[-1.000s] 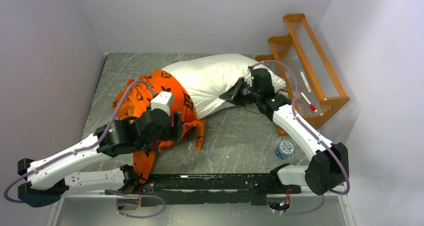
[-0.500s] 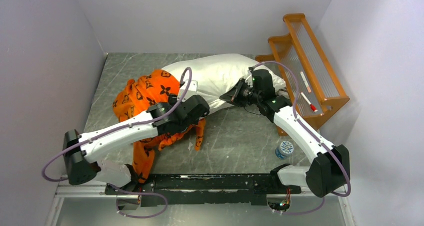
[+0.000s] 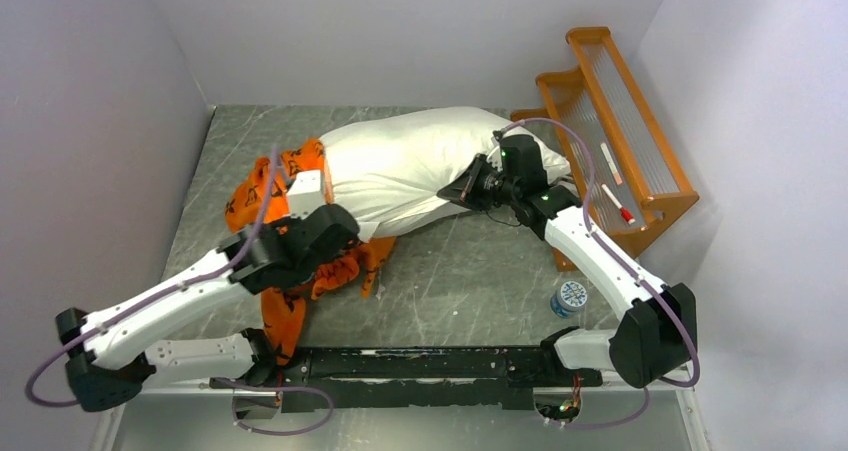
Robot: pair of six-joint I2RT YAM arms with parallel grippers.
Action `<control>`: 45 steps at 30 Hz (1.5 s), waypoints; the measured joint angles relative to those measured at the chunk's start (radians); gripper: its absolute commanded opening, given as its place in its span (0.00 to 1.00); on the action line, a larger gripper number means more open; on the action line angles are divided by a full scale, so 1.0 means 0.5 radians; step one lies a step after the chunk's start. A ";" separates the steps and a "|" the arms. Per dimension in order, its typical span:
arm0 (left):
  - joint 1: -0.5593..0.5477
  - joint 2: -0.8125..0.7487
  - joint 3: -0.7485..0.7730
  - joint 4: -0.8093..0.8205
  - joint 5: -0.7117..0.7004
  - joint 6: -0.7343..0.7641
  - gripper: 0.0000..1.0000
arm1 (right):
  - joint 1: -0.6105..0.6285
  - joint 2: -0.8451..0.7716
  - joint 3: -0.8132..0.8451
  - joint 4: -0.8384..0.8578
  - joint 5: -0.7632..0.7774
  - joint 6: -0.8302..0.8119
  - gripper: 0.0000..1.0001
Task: Remove the pillowcase from the pillow
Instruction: Remove the pillow from the pillowcase.
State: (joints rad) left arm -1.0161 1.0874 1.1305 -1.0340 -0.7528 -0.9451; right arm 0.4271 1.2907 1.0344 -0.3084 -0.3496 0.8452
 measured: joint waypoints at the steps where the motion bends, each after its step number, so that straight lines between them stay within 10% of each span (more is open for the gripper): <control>1: 0.002 -0.067 -0.015 -0.046 0.025 -0.042 0.05 | 0.000 0.002 0.001 0.002 -0.001 0.000 0.00; 6: 0.014 -0.359 -0.083 -0.223 0.137 -0.139 0.05 | -0.001 0.002 0.000 0.011 -0.034 0.001 0.02; 13: 0.028 -0.446 -0.147 -0.156 0.459 0.216 0.62 | -0.045 -0.036 -0.151 0.083 -0.140 -0.001 0.25; 18: 0.031 -0.318 -0.027 -0.116 0.580 0.411 0.72 | -0.059 -0.221 -0.338 0.072 -0.176 -0.027 0.58; 24: 0.037 -0.140 0.261 -0.095 0.539 0.564 0.92 | -0.063 -0.612 -0.617 -0.011 -0.187 -0.031 0.66; 34: 0.575 0.094 0.372 -0.022 0.515 0.777 0.96 | 0.175 -0.851 -0.651 -0.128 -0.140 -0.051 0.72; 40: 1.202 -0.073 0.216 0.089 0.748 0.860 0.97 | 0.600 -0.633 -0.430 -0.166 0.082 -0.120 0.72; 45: 1.294 -0.349 0.182 0.079 0.753 0.773 0.97 | 0.777 -0.465 -0.322 -0.164 0.226 -0.149 0.72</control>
State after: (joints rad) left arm -0.3691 0.9127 1.2217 -0.9947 -0.3763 -0.5587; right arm 0.8158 1.0580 0.8734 -0.3904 -0.2367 0.7708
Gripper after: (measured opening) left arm 0.967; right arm 0.720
